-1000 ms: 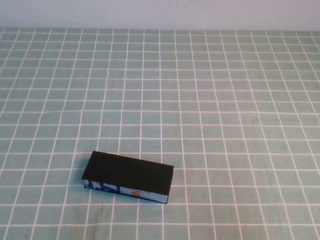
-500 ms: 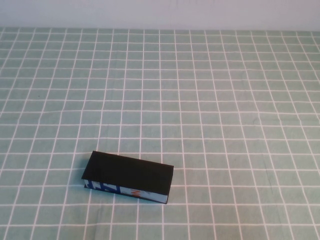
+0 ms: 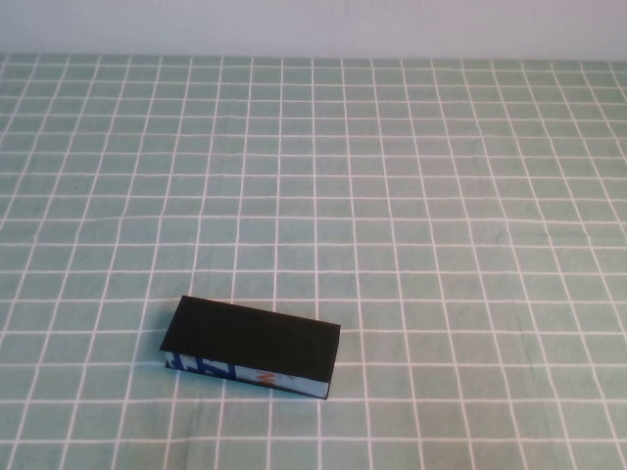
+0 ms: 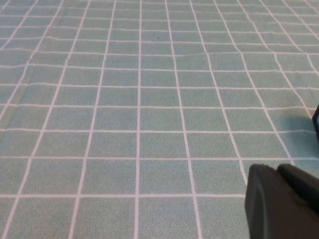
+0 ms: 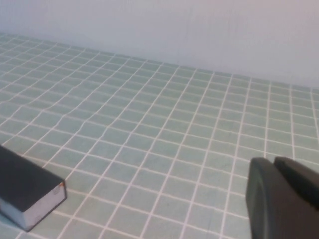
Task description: Return glasses to glasses case
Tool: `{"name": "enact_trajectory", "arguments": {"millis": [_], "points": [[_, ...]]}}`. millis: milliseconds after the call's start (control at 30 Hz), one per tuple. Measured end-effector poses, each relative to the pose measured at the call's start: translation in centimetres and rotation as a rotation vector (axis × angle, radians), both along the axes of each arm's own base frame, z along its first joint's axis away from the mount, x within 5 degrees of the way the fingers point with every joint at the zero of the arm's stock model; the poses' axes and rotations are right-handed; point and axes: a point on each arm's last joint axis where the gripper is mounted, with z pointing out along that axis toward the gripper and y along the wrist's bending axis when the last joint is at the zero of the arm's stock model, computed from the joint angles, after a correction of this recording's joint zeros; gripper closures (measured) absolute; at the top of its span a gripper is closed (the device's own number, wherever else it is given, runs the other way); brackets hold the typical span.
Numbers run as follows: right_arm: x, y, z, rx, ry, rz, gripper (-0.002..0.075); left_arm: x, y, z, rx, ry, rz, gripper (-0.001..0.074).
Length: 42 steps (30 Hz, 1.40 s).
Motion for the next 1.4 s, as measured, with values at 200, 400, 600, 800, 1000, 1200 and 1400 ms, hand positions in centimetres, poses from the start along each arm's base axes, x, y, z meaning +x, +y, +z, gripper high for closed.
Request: {"name": "enact_trajectory", "arguments": {"millis": [200, 400, 600, 800, 1000, 1200, 1400], "points": [[0.0, -0.6, -4.8, 0.105, 0.003, -0.116, 0.0738, 0.0, 0.0, 0.0, 0.000, 0.002, 0.000, 0.0736], [0.7, -0.9, -10.3, 0.136, 0.144, -0.203, 0.0738, 0.0, 0.0, 0.0, 0.000, 0.003, 0.000, 0.0736], [0.8, -1.4, -11.2, 0.162, 0.181, -0.280, 0.0738, 0.0, 0.0, -0.1, 0.001, 0.004, 0.000, 0.0736], [0.9, -1.9, -11.3, 0.151, 0.178, -0.332, 0.0738, 0.0, 0.0, -0.1, 0.001, 0.004, 0.000, 0.0736], [0.9, -1.9, -11.3, 0.147, 0.185, -0.336, 0.0738, 0.0, 0.0, -0.1, 0.001, 0.004, 0.000, 0.0736], [0.9, -1.9, -11.3, 0.131, 0.183, -0.334, 0.0738, 0.0, 0.0, -0.1, 0.001, 0.004, 0.000, 0.0736], [0.9, -1.9, -11.3, 0.130, 0.183, -0.333, 0.0738, 0.0, 0.0, -0.1, 0.001, 0.004, 0.000, 0.0736]]}}
